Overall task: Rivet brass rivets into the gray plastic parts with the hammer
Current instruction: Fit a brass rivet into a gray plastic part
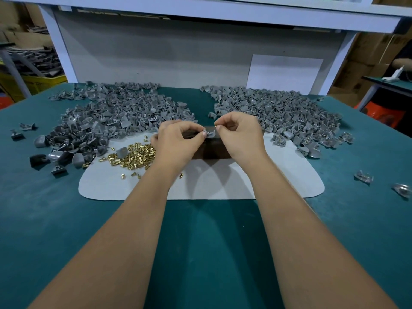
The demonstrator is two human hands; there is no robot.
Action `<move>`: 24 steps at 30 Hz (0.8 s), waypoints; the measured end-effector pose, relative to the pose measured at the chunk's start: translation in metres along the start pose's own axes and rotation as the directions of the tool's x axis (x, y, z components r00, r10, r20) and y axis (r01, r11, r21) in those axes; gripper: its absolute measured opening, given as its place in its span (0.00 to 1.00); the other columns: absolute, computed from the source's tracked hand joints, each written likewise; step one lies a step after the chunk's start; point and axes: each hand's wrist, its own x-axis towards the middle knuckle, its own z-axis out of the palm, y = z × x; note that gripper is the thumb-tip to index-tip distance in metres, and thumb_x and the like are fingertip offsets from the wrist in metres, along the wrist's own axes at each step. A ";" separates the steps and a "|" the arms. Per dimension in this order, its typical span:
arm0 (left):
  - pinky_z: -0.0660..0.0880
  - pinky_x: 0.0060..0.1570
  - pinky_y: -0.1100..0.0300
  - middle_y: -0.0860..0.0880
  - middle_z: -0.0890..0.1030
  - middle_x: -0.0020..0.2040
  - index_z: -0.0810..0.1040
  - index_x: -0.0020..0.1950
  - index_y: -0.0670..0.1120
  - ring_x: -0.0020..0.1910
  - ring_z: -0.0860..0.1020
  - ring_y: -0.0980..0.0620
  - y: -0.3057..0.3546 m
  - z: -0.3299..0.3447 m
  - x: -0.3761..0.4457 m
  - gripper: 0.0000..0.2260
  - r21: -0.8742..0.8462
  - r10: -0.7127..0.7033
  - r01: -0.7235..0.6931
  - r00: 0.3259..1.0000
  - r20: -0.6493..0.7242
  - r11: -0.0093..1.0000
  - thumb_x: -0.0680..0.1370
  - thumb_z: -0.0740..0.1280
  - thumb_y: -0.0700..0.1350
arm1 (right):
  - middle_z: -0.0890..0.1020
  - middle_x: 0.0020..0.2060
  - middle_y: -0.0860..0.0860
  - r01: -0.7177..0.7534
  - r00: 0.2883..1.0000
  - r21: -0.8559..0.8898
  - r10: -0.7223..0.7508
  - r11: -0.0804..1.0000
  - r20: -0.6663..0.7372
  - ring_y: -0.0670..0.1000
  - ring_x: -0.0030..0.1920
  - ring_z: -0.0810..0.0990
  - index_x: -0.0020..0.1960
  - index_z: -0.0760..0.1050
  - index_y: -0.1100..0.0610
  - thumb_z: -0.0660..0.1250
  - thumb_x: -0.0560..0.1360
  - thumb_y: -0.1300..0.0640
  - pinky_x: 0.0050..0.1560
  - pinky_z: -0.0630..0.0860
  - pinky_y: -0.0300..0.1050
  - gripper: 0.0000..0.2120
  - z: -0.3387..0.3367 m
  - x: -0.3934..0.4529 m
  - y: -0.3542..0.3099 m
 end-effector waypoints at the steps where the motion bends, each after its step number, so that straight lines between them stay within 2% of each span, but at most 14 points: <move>1: 0.68 0.66 0.42 0.65 0.77 0.45 0.78 0.37 0.64 0.63 0.74 0.49 0.000 0.000 0.000 0.11 -0.003 0.003 -0.003 1.000 0.001 1.000 0.74 0.74 0.50 | 0.80 0.36 0.46 -0.001 1.000 -0.002 0.001 1.000 0.006 0.45 0.41 0.79 0.42 0.80 0.55 0.67 0.73 0.66 0.46 0.75 0.36 0.07 0.000 0.000 0.000; 4: 0.68 0.66 0.42 0.62 0.80 0.47 0.78 0.37 0.65 0.63 0.74 0.49 0.000 0.001 0.000 0.11 -0.005 0.019 -0.019 1.000 0.007 1.000 0.73 0.74 0.49 | 0.80 0.36 0.47 -0.009 1.000 0.022 0.009 1.000 0.025 0.47 0.40 0.79 0.41 0.78 0.55 0.67 0.72 0.68 0.47 0.77 0.39 0.08 0.000 0.000 0.000; 7: 0.68 0.66 0.43 0.56 0.82 0.50 0.78 0.37 0.65 0.63 0.75 0.48 0.000 0.002 0.001 0.12 -0.032 0.041 -0.041 0.999 0.019 0.999 0.73 0.75 0.48 | 0.77 0.34 0.46 0.016 0.999 0.031 -0.017 0.999 0.032 0.44 0.35 0.74 0.42 0.76 0.56 0.64 0.72 0.71 0.44 0.74 0.39 0.11 0.001 0.001 0.000; 10: 0.69 0.66 0.41 0.53 0.83 0.50 0.79 0.38 0.64 0.62 0.76 0.45 0.000 0.002 0.002 0.12 -0.086 0.053 -0.049 0.997 0.047 0.995 0.73 0.75 0.46 | 0.76 0.34 0.48 0.047 0.997 0.017 -0.048 0.999 0.058 0.46 0.34 0.71 0.43 0.76 0.56 0.62 0.71 0.72 0.41 0.72 0.39 0.12 0.003 0.001 -0.001; 16: 0.70 0.66 0.40 0.50 0.83 0.52 0.83 0.43 0.59 0.62 0.77 0.44 -0.001 0.004 0.004 0.07 -0.141 0.048 -0.036 0.996 0.076 0.989 0.73 0.75 0.45 | 0.75 0.32 0.46 0.121 0.988 -0.079 -0.112 0.989 0.103 0.42 0.31 0.69 0.44 0.76 0.55 0.62 0.68 0.71 0.39 0.71 0.38 0.13 0.001 0.001 0.001; 19: 0.69 0.66 0.40 0.48 0.82 0.52 0.83 0.44 0.57 0.63 0.76 0.45 -0.002 0.005 0.005 0.06 -0.106 0.071 -0.063 0.995 0.071 0.992 0.73 0.75 0.46 | 0.75 0.31 0.45 0.193 0.977 -0.166 -0.173 0.967 0.127 0.41 0.30 0.69 0.43 0.76 0.53 0.62 0.67 0.71 0.37 0.70 0.35 0.14 0.001 0.002 0.001; 24: 0.70 0.65 0.40 0.45 0.82 0.52 0.86 0.48 0.49 0.61 0.77 0.44 -0.005 0.005 0.008 0.04 -0.101 0.072 -0.062 0.993 0.094 0.993 0.75 0.74 0.45 | 0.75 0.33 0.48 0.303 0.946 -0.245 -0.259 0.921 0.197 0.47 0.36 0.70 0.46 0.76 0.54 0.59 0.66 0.73 0.42 0.74 0.48 0.17 0.001 0.002 0.001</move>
